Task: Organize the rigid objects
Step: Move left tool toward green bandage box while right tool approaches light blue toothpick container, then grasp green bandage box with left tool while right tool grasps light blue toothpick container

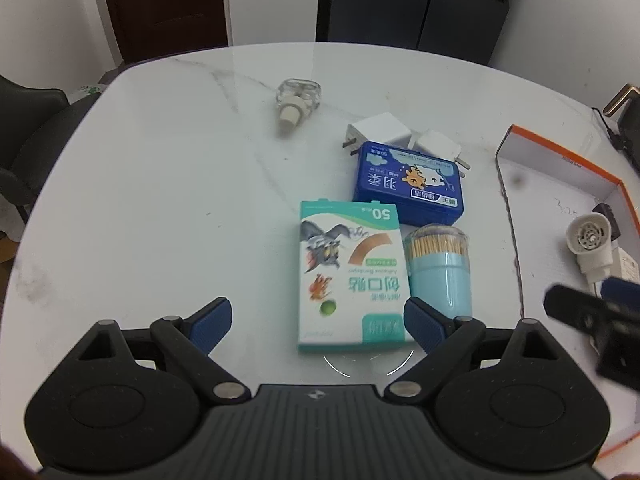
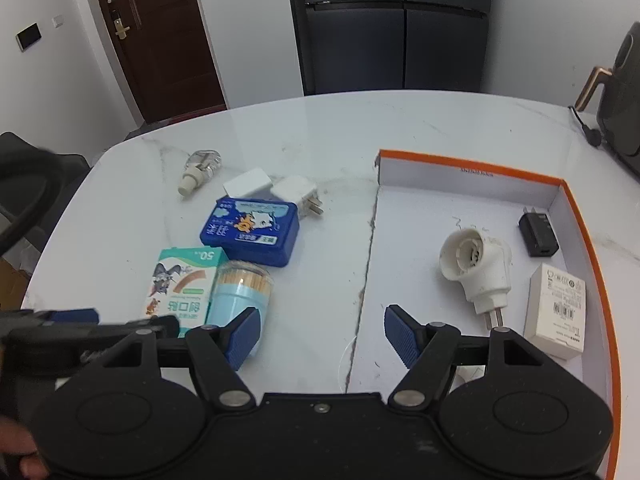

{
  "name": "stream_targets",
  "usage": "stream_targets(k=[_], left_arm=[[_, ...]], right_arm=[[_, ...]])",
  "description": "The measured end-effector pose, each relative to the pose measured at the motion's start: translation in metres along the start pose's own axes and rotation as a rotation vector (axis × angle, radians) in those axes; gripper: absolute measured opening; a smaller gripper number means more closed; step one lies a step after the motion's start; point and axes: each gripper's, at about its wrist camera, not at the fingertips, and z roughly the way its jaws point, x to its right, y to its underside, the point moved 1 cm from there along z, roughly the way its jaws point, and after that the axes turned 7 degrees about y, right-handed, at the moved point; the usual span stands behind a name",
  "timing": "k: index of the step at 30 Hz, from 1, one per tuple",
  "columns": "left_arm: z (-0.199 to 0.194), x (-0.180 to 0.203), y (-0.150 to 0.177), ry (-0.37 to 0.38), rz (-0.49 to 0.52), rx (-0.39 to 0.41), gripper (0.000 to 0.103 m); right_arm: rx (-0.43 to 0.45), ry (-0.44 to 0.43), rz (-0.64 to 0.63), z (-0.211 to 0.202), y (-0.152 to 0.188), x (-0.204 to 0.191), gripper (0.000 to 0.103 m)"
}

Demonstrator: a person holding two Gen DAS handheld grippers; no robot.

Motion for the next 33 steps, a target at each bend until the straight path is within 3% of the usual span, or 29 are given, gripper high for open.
stream_targets(k=[9,11,13,16,19,26,33], left_arm=[[0.038,0.006,-0.018,-0.011,0.024,-0.020,0.099],[0.046,0.004,-0.020,-0.010,0.021,-0.031,0.096],[0.051,0.002,-0.022,-0.001,0.016,-0.036,0.087],[0.050,0.004,-0.024,-0.026,0.059,-0.011,0.072],[0.046,-0.005,-0.025,0.001,0.039,-0.010,0.071],[0.023,-0.034,-0.021,-0.023,0.005,0.009,0.071],[0.003,-0.063,-0.011,-0.023,-0.049,0.022,0.072]], right_arm=[[-0.021,0.005,0.025,0.012,0.006,0.015,0.082],[-0.026,0.005,0.025,0.015,0.006,0.015,0.082],[-0.031,0.001,0.022,0.019,0.007,0.014,0.082],[-0.046,-0.011,0.014,0.026,0.007,0.009,0.082],[-0.062,-0.037,0.006,0.033,0.004,-0.001,0.082],[-0.105,-0.128,0.037,0.060,-0.006,-0.035,0.085],[-0.149,-0.156,0.094,0.080,-0.015,-0.061,0.086]])
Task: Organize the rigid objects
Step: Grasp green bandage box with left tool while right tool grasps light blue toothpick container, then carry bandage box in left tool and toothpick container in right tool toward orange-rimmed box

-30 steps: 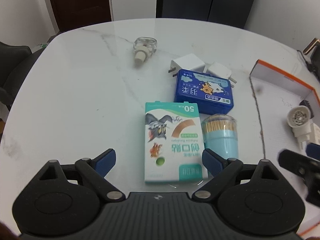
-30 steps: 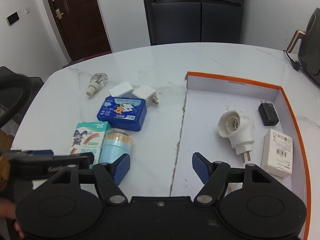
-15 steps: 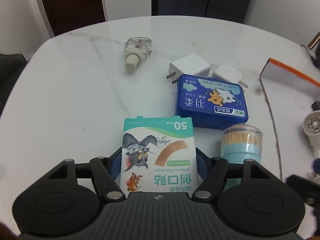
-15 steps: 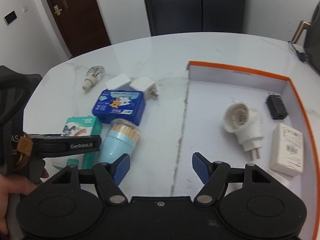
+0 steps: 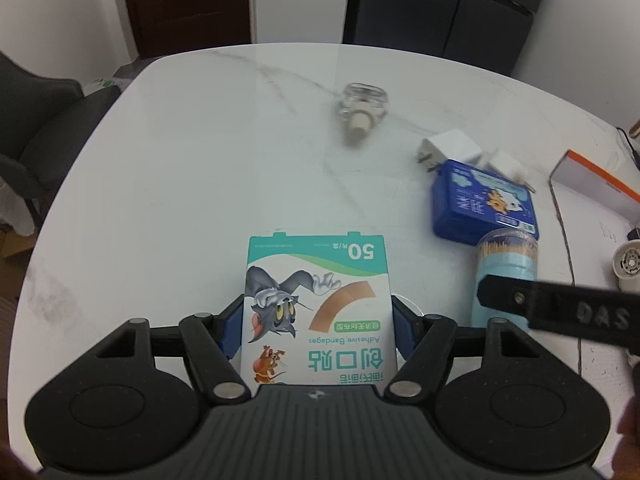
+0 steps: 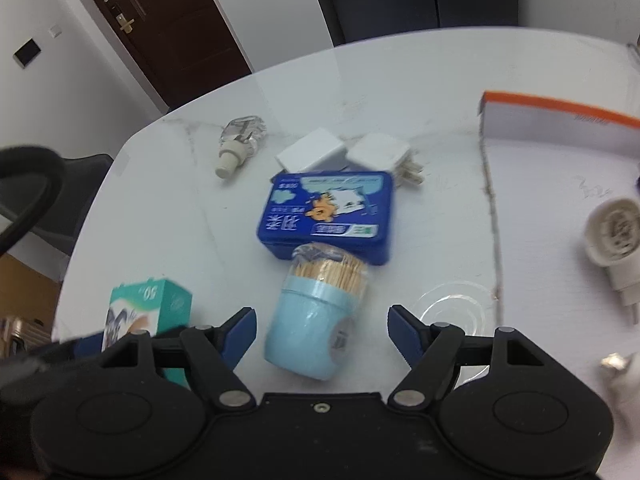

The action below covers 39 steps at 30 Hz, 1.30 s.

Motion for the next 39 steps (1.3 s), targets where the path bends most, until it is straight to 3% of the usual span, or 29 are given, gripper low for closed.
stream_targets(k=[4,5,6,9,21,39], left_arm=[[-0.005,-0.008,0.002,0.005,-0.007,0.005,0.072],[-0.006,-0.009,0.002,0.007,-0.010,0.008,0.072],[-0.007,-0.009,0.002,0.010,-0.011,0.011,0.072],[-0.011,-0.008,0.002,0.020,0.000,0.021,0.072],[-0.038,0.019,0.001,0.067,0.053,0.072,0.071],[-0.075,0.091,0.003,0.158,0.158,0.116,0.072]], right_arm=[[-0.010,0.030,-0.005,0.016,-0.003,-0.010,0.085],[-0.013,0.041,-0.012,0.020,-0.004,-0.012,0.078],[0.008,0.063,-0.031,0.021,-0.004,-0.016,0.063],[0.013,0.081,-0.085,0.021,-0.005,-0.023,0.057],[0.153,0.157,-0.171,-0.051,0.014,-0.018,0.057],[0.259,0.231,-0.098,-0.143,0.024,0.036,0.057]])
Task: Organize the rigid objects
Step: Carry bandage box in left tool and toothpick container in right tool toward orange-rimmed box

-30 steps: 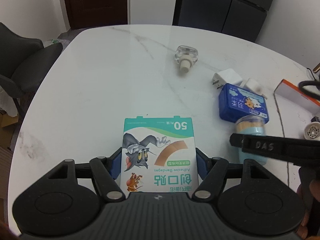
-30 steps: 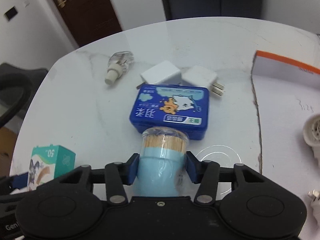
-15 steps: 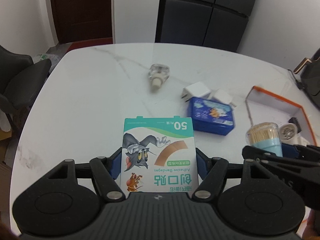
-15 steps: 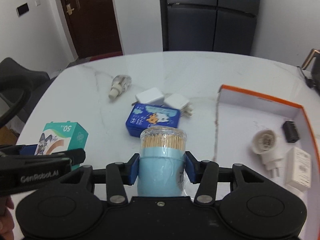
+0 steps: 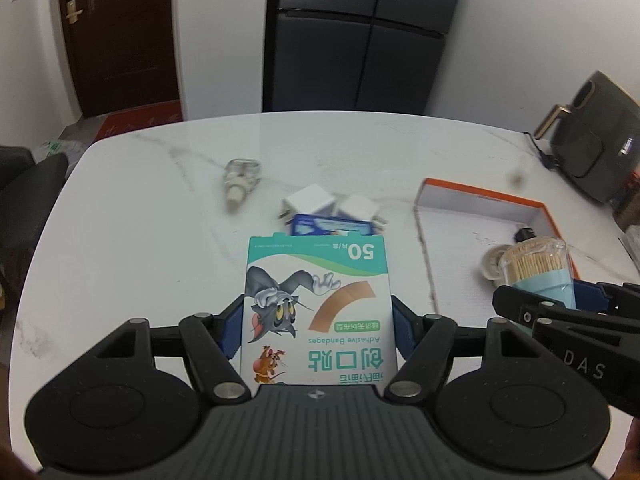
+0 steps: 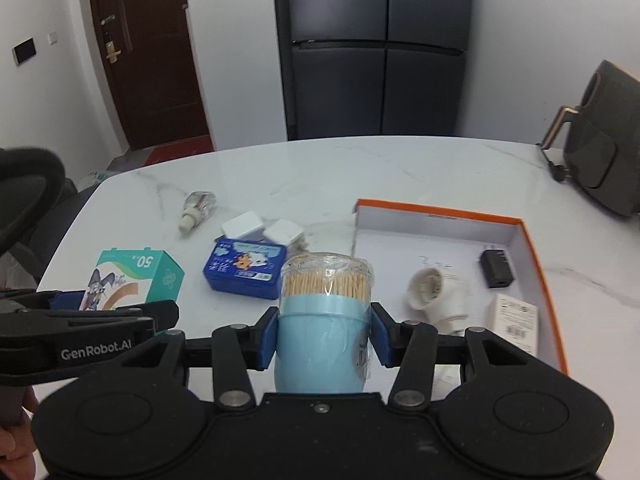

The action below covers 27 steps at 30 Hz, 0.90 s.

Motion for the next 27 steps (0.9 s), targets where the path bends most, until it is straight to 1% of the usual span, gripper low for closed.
stream_targets(k=[11,27], left_arm=[[0.002,0.042,-0.001,0.048,0.071,0.009,0.072],[0.013,0.100,0.000,0.120,0.152,-0.003,0.072]], right_arm=[[0.025,0.042,0.066,-0.022,0.007,0.043,0.057],[0.034,0.108,0.160,-0.035,0.019,0.104,0.057]])
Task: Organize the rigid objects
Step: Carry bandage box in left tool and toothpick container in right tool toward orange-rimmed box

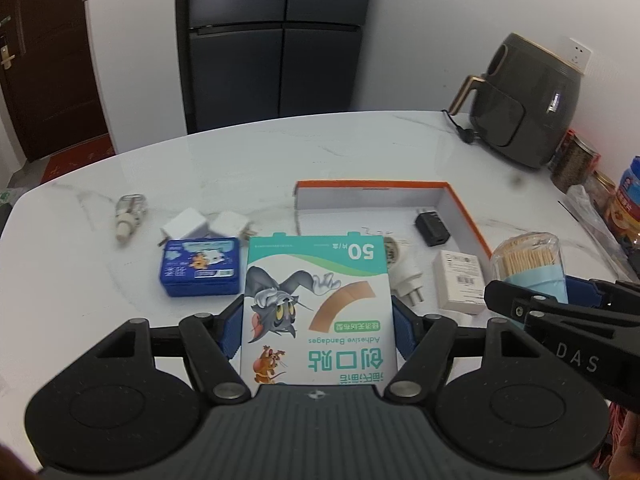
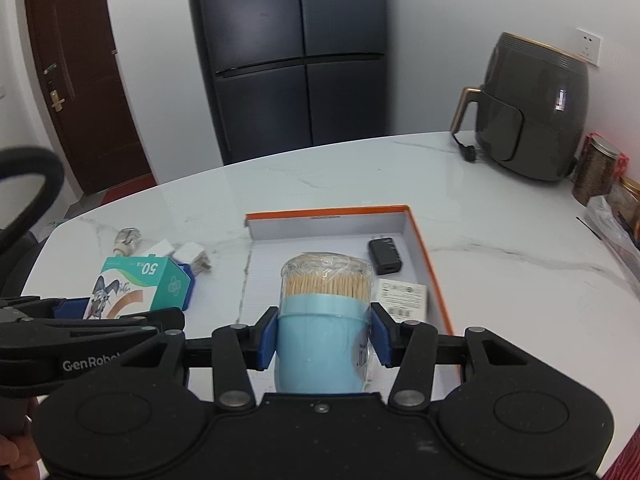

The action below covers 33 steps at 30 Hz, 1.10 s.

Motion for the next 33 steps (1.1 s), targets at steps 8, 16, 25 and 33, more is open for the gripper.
stream_targets(k=[8,16,25,33], left_arm=[[0.009,0.024,-0.003,0.027,0.027,-0.007,0.072],[0.018,0.038,-0.007,0.040,0.041,-0.014,0.072],[0.028,0.044,-0.012,0.034,0.036,-0.022,0.072],[0.038,0.046,-0.020,0.022,0.032,-0.025,0.072]], right_arm=[[0.000,0.026,0.026,-0.001,0.000,0.024,0.057],[0.000,0.039,0.036,0.003,-0.004,0.040,0.058],[-0.010,0.033,0.029,0.017,-0.010,0.046,0.058],[-0.013,0.025,0.018,0.033,-0.021,0.049,0.058]])
